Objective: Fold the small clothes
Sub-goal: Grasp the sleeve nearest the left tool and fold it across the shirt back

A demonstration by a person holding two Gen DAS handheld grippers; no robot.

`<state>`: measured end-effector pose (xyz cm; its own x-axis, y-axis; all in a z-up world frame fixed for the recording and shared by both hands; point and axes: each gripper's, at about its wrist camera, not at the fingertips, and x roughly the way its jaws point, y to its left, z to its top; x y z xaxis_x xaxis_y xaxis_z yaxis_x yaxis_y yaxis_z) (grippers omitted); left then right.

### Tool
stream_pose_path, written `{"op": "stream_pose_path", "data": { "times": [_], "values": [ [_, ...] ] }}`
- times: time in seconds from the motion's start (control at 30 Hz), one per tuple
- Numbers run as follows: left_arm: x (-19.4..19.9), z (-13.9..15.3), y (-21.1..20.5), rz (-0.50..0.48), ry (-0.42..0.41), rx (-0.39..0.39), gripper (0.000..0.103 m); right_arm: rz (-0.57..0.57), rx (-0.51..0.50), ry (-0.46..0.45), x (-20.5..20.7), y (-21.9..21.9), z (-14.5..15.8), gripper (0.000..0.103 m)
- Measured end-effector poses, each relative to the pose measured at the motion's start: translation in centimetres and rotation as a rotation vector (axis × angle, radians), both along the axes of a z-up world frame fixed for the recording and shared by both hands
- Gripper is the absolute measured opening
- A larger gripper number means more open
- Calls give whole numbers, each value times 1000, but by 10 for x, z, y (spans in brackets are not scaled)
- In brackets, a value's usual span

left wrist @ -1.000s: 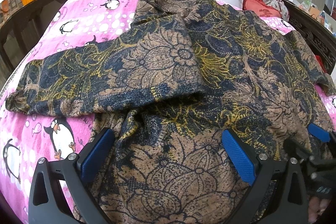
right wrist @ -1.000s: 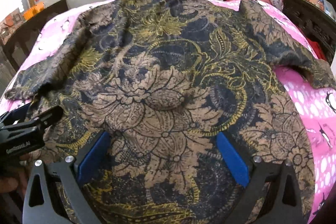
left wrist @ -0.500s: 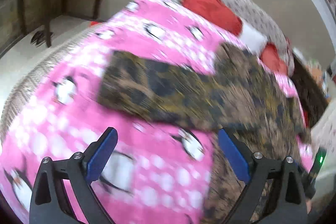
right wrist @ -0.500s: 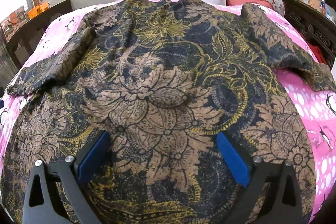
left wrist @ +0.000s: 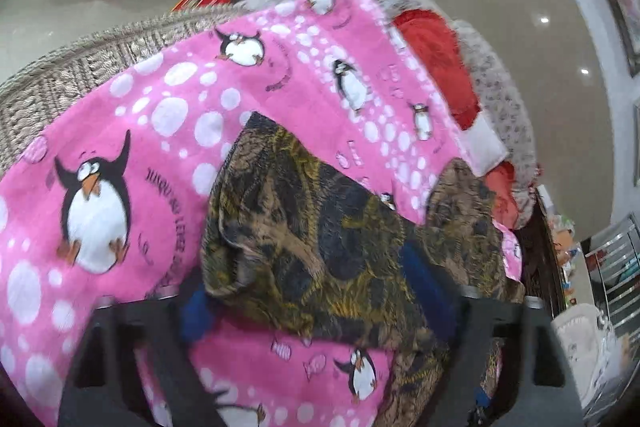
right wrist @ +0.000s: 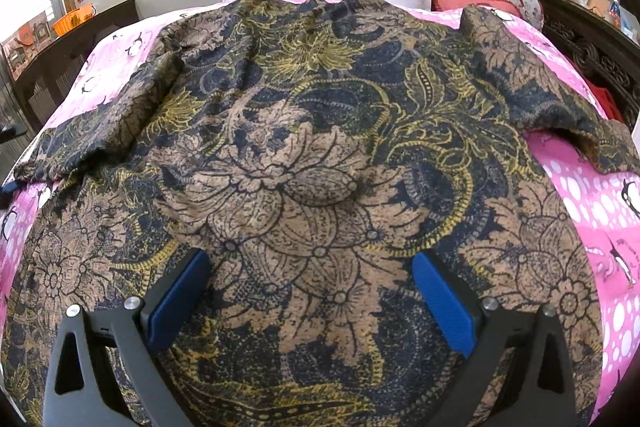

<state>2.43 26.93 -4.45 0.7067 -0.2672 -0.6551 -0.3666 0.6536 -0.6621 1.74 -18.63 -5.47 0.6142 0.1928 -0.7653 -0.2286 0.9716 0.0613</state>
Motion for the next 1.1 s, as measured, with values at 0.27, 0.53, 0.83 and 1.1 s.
{"op": "stream_pose_path", "data": {
  "times": [0.27, 0.53, 0.83, 1.1],
  "values": [
    [-11, 62, 0, 60, 45, 329, 0, 0, 0, 1, 0, 0, 0, 103],
    [-66, 170, 84, 342, -151, 451, 0, -1, 1, 1, 0, 1, 0, 103],
    [15, 165, -89, -184, -315, 382, 0, -1, 2, 1, 0, 1, -1, 103],
    [103, 72, -260, -510, -228, 303, 0, 1, 9, 0, -1, 2, -2, 103]
  ]
}}
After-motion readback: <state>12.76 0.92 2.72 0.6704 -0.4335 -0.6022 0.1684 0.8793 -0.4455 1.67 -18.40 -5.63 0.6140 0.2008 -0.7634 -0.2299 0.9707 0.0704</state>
